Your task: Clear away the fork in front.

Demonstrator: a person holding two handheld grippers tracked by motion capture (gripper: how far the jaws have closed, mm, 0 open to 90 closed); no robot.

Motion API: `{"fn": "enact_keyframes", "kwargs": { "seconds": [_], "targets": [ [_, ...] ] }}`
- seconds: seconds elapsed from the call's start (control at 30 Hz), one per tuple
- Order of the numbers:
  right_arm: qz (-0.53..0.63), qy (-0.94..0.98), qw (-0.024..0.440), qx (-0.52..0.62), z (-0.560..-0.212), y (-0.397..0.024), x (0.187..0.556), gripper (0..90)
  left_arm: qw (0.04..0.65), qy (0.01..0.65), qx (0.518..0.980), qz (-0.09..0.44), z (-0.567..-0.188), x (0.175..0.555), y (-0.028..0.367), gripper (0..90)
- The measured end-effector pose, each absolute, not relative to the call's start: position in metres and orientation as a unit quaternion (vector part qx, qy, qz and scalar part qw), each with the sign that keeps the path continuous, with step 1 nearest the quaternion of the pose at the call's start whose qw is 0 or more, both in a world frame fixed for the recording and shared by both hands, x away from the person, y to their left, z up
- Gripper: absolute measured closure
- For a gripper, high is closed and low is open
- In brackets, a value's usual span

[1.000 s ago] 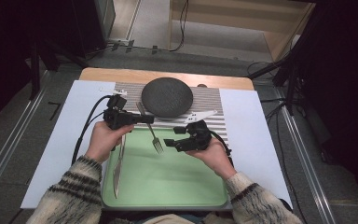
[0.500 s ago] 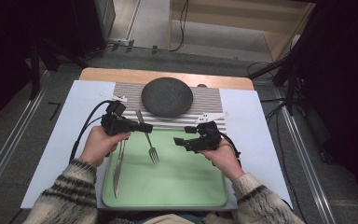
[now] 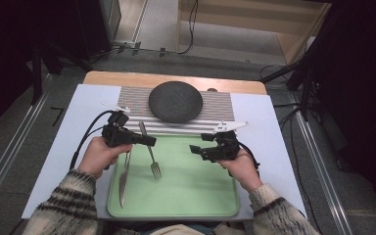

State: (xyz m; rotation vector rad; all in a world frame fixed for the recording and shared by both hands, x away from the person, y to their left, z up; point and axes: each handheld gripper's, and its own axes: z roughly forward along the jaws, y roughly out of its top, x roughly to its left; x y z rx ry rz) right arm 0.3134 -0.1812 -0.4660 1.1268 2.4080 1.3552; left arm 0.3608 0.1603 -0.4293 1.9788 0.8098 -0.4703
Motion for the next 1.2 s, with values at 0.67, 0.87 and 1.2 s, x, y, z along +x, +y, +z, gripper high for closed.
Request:
{"fn": "enact_keyframes", "kwargs": {
  "seconds": [0.67, 0.87, 1.2],
  "targets": [
    [0.458, 0.793, 0.095, 0.389, -0.472, -0.207, 0.296, 27.0, 0.437, 0.313, 0.82, -0.197, -0.439, 0.34, 0.168, 86.9],
    [0.457, 0.791, 0.098, 0.396, -0.474, -0.216, 0.288, 26.7, 0.445, 0.314, 0.815, -0.195, -0.443, 0.34, 0.17, 86.8],
    [0.455, 0.785, 0.101, 0.408, -0.478, -0.231, 0.274, 25.6, 0.455, 0.328, 0.815, -0.146, -0.449, 0.342, 0.17, 82.6]
  ]
}}
